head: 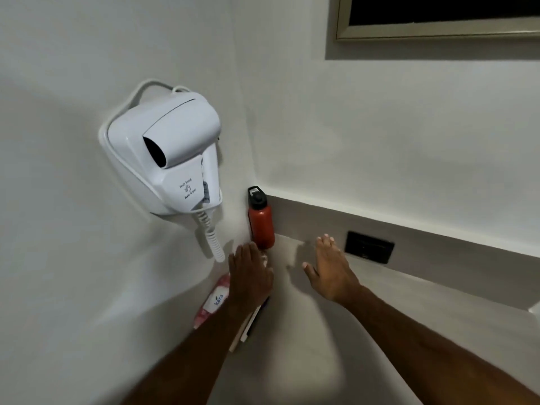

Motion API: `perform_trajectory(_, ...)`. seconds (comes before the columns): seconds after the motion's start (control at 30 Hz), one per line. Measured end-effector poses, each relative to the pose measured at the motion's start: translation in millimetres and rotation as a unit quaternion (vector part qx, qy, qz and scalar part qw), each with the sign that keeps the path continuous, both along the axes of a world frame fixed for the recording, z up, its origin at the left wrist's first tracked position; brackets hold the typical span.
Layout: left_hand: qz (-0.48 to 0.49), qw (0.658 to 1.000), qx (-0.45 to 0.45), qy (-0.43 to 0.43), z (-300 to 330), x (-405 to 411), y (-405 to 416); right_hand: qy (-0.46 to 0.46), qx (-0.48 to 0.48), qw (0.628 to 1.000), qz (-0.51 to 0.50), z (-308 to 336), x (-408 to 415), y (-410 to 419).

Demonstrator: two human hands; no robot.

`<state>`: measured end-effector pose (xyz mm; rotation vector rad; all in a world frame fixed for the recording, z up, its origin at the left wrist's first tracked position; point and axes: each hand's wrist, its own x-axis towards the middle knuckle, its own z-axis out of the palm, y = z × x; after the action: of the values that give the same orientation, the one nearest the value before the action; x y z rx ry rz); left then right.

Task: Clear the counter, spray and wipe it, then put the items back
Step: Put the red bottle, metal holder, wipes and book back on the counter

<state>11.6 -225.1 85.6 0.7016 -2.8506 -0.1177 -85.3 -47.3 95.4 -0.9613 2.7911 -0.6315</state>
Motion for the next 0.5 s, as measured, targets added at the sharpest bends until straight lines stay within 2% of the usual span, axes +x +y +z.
perform_trajectory(0.37,0.034,0.993,0.107,0.028,-10,-58,-57,-0.028,-0.064,0.997,0.025,32,-51,-107)
perform_trajectory(0.5,0.048,0.978,0.198,0.041,-28,-81,-74,-0.085,-0.077,0.993,0.003,25,-76,-147)
